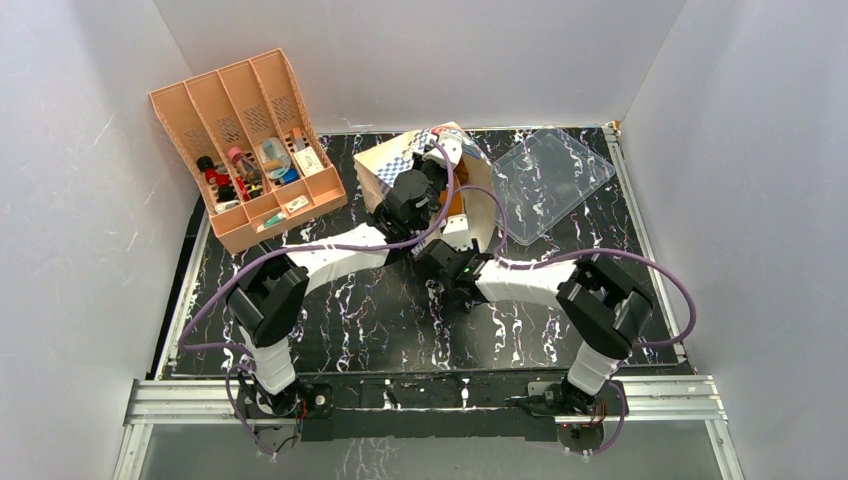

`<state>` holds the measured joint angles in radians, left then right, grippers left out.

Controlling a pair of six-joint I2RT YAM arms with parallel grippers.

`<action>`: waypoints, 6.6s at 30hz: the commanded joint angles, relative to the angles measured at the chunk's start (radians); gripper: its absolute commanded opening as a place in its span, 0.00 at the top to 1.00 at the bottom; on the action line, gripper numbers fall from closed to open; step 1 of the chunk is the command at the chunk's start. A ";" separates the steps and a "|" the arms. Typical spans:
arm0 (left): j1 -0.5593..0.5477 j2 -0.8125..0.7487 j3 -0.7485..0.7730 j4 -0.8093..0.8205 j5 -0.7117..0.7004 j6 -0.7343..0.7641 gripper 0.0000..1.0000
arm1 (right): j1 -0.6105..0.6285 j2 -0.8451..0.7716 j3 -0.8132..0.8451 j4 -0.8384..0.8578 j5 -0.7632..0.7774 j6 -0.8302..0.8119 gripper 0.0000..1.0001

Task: Take the fake bread out of the paper bag
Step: Take out the fake bread from the paper bag, then place the fake bread in the container.

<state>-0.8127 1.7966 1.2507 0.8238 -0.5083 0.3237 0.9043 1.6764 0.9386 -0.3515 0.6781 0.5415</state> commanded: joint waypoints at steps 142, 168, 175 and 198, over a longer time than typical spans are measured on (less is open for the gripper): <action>0.149 0.395 0.595 -0.312 -0.170 0.049 1.00 | 0.027 -0.735 0.615 -0.584 0.171 0.020 1.00; 0.146 -0.009 0.177 -0.180 -0.071 -0.083 1.00 | -0.132 -0.564 0.363 -0.420 0.156 -0.006 1.00; 0.145 -0.030 0.148 -0.199 -0.037 -0.090 1.00 | -0.270 -0.504 0.316 -0.318 0.055 -0.070 1.00; 0.145 -0.170 -0.066 -0.115 0.064 -0.136 1.00 | -0.469 -0.566 0.221 -0.221 -0.210 -0.080 1.00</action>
<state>-0.6670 1.7100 1.2060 0.6659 -0.4770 0.2302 0.4229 1.2037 1.1141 -0.6270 0.4858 0.4503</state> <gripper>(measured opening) 0.008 0.360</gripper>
